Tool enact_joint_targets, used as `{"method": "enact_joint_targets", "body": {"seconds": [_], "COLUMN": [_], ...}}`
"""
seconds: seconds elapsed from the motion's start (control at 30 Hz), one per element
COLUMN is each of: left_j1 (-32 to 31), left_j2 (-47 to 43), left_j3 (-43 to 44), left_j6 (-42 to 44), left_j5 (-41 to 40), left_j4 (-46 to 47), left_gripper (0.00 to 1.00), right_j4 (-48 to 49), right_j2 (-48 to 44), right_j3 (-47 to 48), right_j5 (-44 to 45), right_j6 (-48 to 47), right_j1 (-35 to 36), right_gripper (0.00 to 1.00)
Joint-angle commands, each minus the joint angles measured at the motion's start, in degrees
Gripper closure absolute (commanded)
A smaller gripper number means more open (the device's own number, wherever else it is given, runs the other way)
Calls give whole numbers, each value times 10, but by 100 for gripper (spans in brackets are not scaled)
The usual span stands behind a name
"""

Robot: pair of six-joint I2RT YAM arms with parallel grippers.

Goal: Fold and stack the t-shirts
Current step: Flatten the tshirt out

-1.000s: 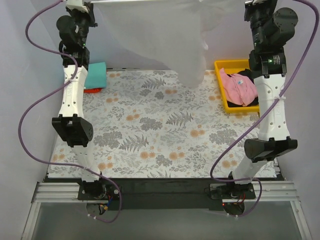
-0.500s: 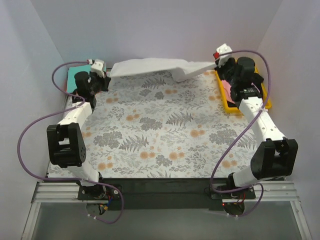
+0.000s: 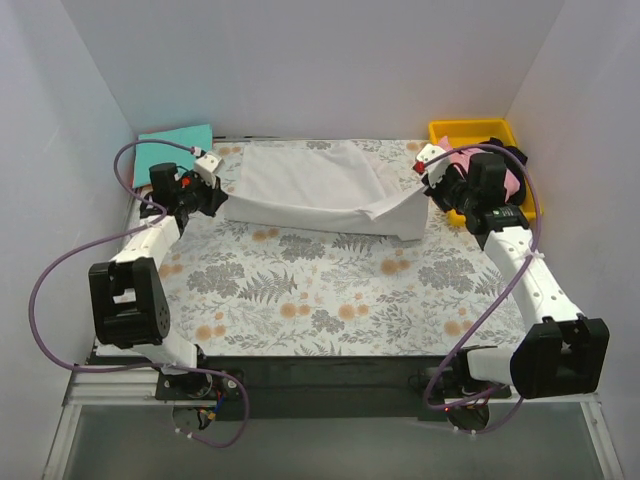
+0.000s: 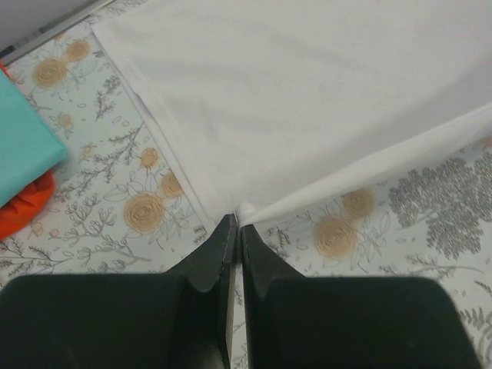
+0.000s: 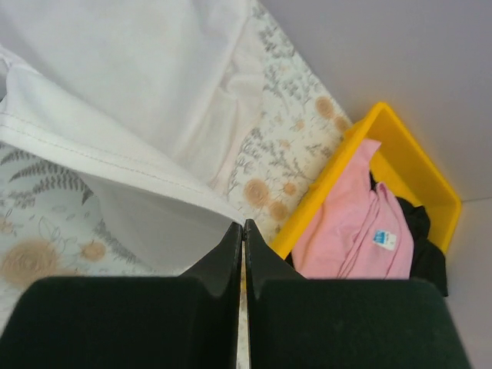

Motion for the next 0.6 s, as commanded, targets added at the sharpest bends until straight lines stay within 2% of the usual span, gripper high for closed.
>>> {"method": "enact_joint_targets", "body": {"seconds": [0.0,0.1,0.13,0.2,0.23,0.27,0.37,0.43,0.47,0.57], "left_j1": [9,13,14,25,47,58,95,101,101,101], "left_j2": [-58,-54,-54,-60,-75,-84,-140,-170,-200,-247], "left_j3": [-3,58,79,113,127,145,159,160,168,183], "left_j6": [62,50,38,-12,-47,-128,-240,-270,-289,-318], "left_j5": [49,51,49,49,50,45,36,14,6,-19], "left_j4": [-85,-126,-130,-123,-87,-62,37,97,111,130], "left_gripper": [100,100,100,100,100,100,100,100,100,100], "right_j4": [-99,-121,-123,-124,-124,-122,-113,-106,-103,-92], "right_j2": [11,35,40,48,49,48,40,35,29,6], "right_j3": [39,143,144,214,237,286,381,427,466,508], "right_j5": [-11,7,15,27,31,40,72,90,98,125], "right_j6": [-45,-28,-21,1,27,42,97,117,133,142], "right_j1": [0,0,-1,-10,-14,-17,-18,-18,-18,-18], "right_gripper": [99,99,99,99,99,99,99,99,99,99]}}
